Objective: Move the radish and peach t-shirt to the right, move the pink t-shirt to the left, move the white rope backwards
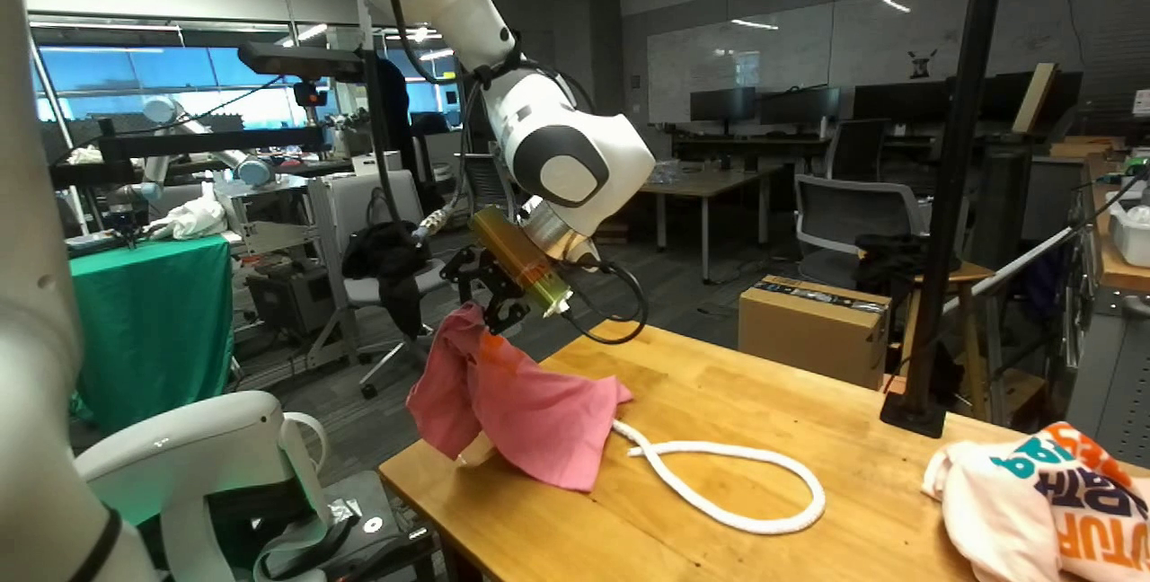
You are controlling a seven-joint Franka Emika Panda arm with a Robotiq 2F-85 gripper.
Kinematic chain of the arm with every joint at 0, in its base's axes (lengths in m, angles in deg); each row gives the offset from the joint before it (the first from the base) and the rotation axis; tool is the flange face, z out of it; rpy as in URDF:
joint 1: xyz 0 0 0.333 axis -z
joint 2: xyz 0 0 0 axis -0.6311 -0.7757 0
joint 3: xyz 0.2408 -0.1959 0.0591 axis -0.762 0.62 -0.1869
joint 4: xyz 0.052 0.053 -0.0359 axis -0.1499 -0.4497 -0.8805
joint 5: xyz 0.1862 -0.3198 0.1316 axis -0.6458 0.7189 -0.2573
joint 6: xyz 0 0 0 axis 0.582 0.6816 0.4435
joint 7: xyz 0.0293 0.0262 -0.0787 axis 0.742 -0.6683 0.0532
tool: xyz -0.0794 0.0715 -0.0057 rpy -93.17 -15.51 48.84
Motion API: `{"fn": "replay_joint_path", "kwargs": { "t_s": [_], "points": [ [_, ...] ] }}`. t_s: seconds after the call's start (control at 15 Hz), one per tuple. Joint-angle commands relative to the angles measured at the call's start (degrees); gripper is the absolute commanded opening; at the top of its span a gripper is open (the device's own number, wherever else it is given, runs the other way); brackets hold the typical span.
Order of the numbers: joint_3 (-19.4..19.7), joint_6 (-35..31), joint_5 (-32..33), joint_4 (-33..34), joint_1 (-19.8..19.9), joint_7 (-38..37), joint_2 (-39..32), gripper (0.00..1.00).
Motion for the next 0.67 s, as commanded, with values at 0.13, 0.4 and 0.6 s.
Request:
{"fn": "replay_joint_path", "kwargs": {
  "t_s": [0.13,0.4,0.6],
  "points": [
    [-0.31,-0.36,-0.44,-0.38,-0.84,0.36,-0.85,0.0],
    [-0.16,-1.19,0.9,-0.36,-0.92,0.15,-1.46,0.34],
    [0.07,-2.68,4.24,-0.3,-1.08,-0.81,-1.07,0.56]
  ]
}}
